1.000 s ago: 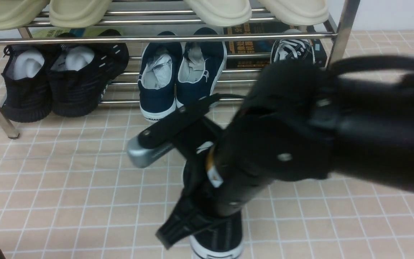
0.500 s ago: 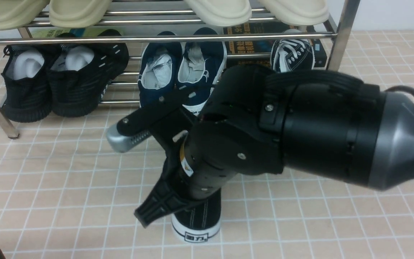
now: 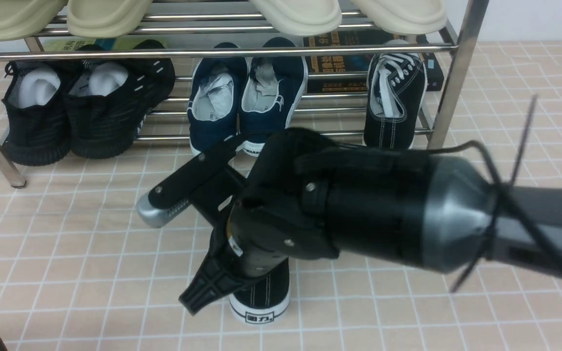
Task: Take the shoes off the shelf from the light coffee tablecloth by hand.
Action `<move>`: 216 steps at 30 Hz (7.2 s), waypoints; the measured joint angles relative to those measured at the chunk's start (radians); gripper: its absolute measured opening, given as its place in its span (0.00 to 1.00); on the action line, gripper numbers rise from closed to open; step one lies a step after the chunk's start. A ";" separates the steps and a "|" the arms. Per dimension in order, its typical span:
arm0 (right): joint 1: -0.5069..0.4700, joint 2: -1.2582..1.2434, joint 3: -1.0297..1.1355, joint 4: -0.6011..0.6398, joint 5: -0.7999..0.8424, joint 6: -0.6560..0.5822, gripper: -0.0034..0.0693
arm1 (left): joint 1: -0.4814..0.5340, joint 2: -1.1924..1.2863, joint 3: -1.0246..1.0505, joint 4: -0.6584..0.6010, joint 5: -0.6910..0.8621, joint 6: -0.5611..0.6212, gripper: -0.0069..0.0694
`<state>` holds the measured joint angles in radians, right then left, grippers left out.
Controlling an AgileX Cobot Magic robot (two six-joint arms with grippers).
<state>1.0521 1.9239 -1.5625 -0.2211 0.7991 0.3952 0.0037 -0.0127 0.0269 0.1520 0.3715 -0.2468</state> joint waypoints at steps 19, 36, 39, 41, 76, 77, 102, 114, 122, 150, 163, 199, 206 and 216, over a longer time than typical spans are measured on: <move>0.000 0.041 -0.085 -0.016 0.060 0.060 0.64 | 0.000 0.000 0.000 0.000 0.000 0.000 0.41; -0.094 -0.273 -0.179 -0.222 0.442 -0.131 0.03 | 0.000 0.000 0.000 0.000 0.000 0.000 0.41; -0.191 -0.308 -0.125 -0.168 0.444 -0.120 0.03 | 0.000 0.000 0.000 0.000 0.000 0.000 0.41; -0.293 -0.309 -0.098 -0.095 0.445 -0.108 0.03 | 0.000 0.000 0.000 0.000 0.000 0.000 0.41; -0.561 0.056 -0.097 0.024 -0.214 -0.125 0.68 | 0.000 0.000 0.000 0.000 0.000 0.000 0.41; -0.561 0.058 -0.097 0.011 -0.214 -0.113 0.68 | 0.000 0.000 0.000 0.000 0.000 0.000 0.41; -0.461 -0.102 -0.098 0.038 0.227 -0.083 0.05 | 0.000 0.000 0.000 0.000 0.000 0.000 0.41; -0.288 -0.294 -0.037 0.119 0.459 -0.111 0.05 | 0.000 0.000 0.000 0.000 0.000 0.000 0.41; -0.200 -0.270 0.058 0.153 0.386 -0.040 0.06 | 0.000 0.000 0.000 0.000 0.001 0.000 0.41; -0.201 -0.018 0.062 -0.004 0.118 0.142 0.07 | 0.000 0.000 0.000 0.001 0.001 0.000 0.41; -0.201 -0.010 0.062 0.054 0.071 0.143 0.07 | 0.000 0.000 0.000 0.001 0.001 0.000 0.41; -0.200 -0.150 -0.063 0.234 0.353 -0.036 0.30 | 0.000 0.000 0.000 0.001 0.001 0.000 0.41; -0.200 -0.337 -0.087 0.231 0.437 -0.127 0.03 | 0.000 0.000 0.000 0.001 0.001 0.000 0.41; -0.200 -0.704 0.007 0.210 0.453 -0.158 0.03 | 0.000 0.000 0.000 0.002 0.001 0.000 0.41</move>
<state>0.8522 1.2201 -1.5557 -0.0112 1.2518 0.2372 0.0037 -0.0127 0.0269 0.1536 0.3724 -0.2468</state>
